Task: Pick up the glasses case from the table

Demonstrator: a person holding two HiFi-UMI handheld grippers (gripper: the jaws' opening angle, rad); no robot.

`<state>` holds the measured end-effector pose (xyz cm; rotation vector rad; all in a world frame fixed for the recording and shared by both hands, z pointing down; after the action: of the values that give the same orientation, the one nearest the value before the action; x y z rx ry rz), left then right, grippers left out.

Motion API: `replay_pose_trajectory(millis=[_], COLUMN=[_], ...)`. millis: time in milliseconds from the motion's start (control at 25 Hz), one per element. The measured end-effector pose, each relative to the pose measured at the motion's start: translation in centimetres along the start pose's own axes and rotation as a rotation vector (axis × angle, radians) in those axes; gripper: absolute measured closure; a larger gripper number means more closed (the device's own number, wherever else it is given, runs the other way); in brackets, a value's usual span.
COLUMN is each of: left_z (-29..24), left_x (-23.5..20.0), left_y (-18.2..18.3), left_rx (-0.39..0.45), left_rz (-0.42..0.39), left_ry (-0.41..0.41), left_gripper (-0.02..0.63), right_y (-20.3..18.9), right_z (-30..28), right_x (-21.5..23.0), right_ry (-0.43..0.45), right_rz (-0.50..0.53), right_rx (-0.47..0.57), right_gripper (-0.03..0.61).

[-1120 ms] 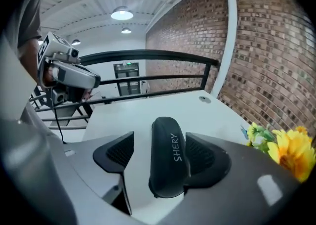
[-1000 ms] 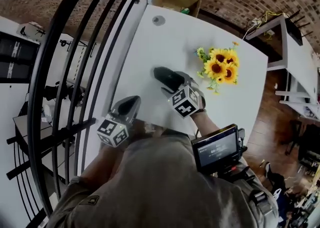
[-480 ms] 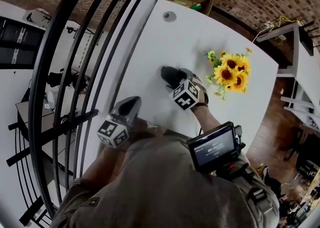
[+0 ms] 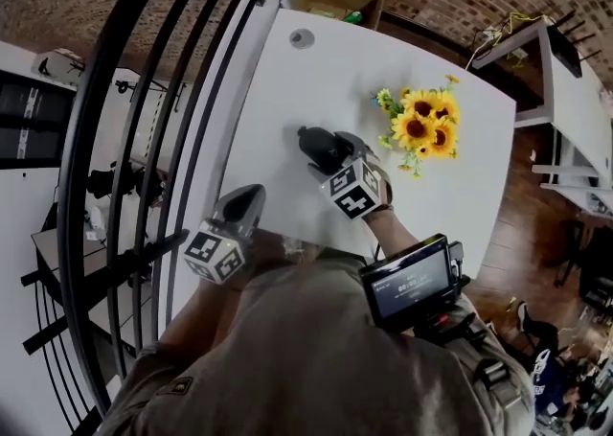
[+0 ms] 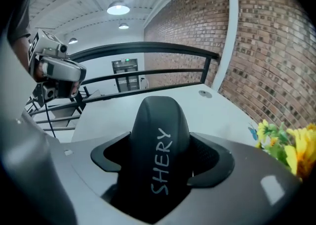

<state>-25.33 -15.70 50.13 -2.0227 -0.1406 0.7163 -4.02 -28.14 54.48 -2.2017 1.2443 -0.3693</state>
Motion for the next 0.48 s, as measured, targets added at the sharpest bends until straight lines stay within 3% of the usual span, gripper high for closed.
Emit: replay_pose_trajectory(millis=[480], left_z=[0.1], left_x=[1.0], left_y=[1.2], left_rx=[0.034], left_rz=[-0.085], left_ry=[-0.214], left_gripper=[0.617], right_y=[-0.9], right_z=[9.7], right_x=[-3.7], right_ry=[-0.244], right_rz=[-0.213], right_rx=[0.205], right_gripper=[0.199])
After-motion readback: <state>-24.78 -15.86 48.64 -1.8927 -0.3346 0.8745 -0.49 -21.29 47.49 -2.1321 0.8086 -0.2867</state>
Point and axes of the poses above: the fingertips, and each gripper's own axes: z backward along the fingers, x to its right, y out of its top, the point moved 10 cm from there along z, backward along the fingers, and after that the axes turned 2 degrees about -x, right-handed, at the moved point
